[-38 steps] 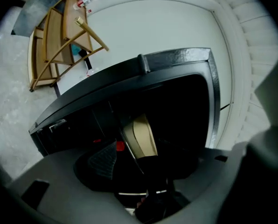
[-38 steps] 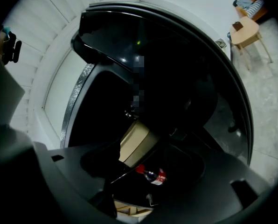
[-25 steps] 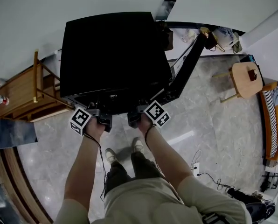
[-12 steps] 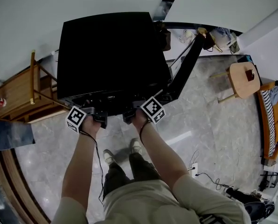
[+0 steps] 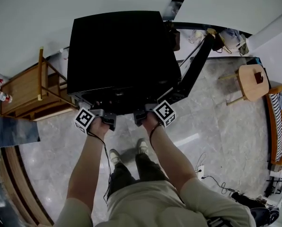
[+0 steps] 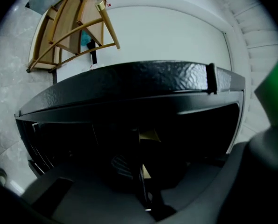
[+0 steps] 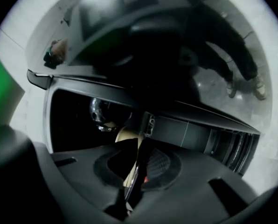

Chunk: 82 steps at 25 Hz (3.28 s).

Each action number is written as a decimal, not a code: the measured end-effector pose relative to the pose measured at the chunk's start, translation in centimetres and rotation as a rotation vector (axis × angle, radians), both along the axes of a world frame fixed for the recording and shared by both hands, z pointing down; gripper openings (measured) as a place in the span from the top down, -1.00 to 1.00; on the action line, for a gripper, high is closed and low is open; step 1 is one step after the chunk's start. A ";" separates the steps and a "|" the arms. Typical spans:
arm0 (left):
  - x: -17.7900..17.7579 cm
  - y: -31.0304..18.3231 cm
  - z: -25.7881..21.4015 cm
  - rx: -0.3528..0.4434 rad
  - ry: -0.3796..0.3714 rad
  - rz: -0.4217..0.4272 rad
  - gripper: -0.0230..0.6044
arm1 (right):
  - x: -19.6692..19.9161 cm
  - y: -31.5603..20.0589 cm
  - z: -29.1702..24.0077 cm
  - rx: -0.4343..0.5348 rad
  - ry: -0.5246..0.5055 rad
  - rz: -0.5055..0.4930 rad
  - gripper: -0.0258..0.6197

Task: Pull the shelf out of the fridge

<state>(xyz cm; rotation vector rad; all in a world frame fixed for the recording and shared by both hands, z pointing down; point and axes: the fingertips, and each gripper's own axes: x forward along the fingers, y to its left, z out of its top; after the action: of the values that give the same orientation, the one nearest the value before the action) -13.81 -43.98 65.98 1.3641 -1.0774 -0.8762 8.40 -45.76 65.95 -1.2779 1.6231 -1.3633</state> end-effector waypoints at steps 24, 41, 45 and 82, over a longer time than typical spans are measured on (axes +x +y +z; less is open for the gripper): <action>0.6 11.2 -3.2 0.083 0.070 0.061 0.87 | 0.4 11.1 -3.1 0.049 -0.092 -0.048 0.89; 2.1 21.1 -9.6 0.104 0.106 0.148 0.87 | 1.3 20.4 -9.0 0.024 -0.110 -0.115 0.89; 1.4 22.8 -12.2 0.120 0.117 0.165 0.87 | 0.5 22.6 -12.1 0.040 -0.097 -0.148 0.89; -0.7 19.6 -40.9 0.462 0.121 0.117 0.87 | -1.3 19.1 -40.6 0.340 -0.175 -0.191 0.88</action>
<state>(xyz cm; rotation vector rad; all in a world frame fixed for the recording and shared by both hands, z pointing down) -14.50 -24.36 25.05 1.7084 -0.7167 -1.1506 7.15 -26.69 25.33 -0.8014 1.7940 -1.2042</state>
